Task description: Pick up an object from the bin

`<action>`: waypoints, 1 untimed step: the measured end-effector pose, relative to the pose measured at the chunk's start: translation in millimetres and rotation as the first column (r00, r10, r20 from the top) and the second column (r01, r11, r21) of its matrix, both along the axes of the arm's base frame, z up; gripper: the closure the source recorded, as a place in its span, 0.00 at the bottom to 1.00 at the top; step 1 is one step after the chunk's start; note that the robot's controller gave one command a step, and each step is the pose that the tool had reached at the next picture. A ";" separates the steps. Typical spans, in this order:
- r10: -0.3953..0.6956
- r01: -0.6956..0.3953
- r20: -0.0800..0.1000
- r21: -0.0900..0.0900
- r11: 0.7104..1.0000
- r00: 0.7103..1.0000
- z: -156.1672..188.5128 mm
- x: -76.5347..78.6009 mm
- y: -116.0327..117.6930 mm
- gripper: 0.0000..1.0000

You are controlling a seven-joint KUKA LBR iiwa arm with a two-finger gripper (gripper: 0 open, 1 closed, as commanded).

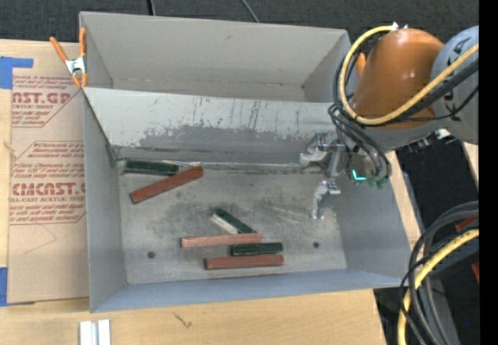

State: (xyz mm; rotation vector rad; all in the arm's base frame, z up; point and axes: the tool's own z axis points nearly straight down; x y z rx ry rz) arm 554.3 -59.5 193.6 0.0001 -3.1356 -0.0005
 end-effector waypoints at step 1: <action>0.001 -0.001 0.008 -0.001 1.000 1.000 4.4 1.8 0.1 0.00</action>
Offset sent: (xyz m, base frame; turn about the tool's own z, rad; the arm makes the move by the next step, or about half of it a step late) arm -0.0577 0.0016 -0.1236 0.0500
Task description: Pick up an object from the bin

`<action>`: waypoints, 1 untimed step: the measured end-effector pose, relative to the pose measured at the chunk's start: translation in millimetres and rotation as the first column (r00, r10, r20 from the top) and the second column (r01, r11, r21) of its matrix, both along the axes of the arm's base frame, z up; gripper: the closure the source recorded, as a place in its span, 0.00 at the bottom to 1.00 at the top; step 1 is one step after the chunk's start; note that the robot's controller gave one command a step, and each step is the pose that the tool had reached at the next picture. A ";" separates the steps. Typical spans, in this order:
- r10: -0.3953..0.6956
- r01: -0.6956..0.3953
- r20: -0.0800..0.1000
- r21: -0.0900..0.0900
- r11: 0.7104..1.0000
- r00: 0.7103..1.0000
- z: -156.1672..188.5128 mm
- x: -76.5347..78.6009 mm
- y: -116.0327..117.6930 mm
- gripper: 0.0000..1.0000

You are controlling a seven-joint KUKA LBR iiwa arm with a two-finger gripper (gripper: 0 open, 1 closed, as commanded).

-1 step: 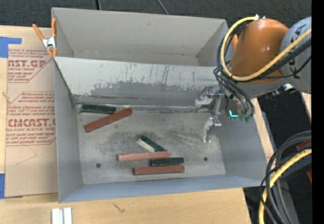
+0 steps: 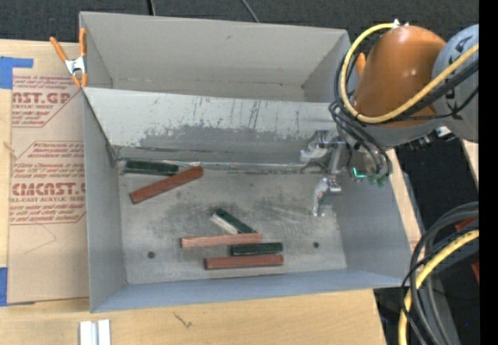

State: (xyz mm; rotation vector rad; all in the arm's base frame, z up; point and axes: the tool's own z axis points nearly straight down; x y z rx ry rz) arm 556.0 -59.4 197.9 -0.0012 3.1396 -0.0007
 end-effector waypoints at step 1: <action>-0.024 0.024 0.004 0.000 1.000 1.000 -63.3 -29.0 1.5 0.00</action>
Offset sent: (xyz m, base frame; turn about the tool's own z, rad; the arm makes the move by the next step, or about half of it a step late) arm -0.0423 0.0458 -0.1279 -0.0430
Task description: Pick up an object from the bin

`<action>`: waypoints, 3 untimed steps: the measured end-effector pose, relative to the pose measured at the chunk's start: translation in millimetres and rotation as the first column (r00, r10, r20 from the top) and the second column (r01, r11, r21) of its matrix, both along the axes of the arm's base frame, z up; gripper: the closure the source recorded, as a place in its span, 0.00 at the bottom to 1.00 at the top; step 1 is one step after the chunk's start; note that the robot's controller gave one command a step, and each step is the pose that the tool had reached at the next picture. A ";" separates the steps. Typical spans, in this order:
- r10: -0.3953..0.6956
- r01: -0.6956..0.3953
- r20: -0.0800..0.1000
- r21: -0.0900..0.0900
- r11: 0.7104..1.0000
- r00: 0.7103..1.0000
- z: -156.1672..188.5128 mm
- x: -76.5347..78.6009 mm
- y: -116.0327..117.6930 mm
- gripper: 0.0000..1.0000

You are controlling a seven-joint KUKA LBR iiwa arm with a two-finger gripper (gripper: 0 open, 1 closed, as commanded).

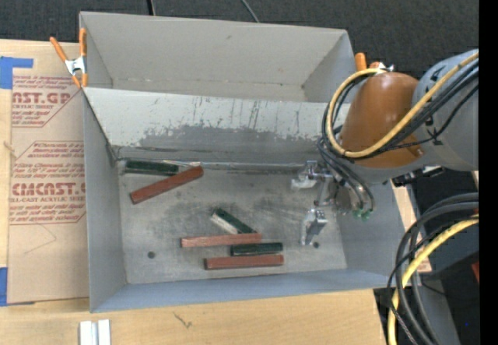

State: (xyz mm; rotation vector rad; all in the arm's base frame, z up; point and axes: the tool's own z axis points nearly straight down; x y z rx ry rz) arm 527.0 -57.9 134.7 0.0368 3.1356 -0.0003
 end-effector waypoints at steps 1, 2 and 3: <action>0.067 -0.067 0.018 -0.002 0.998 0.998 -58.0 -6.2 44.4 1.00; 0.066 -0.066 0.018 -0.002 0.998 0.998 -58.0 -6.2 44.4 1.00; 0.167 -0.167 -0.002 -0.001 0.986 0.986 77.4 10.0 28.7 1.00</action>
Offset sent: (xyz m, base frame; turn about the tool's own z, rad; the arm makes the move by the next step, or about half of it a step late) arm 0.0000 0.0000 0.0000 0.0000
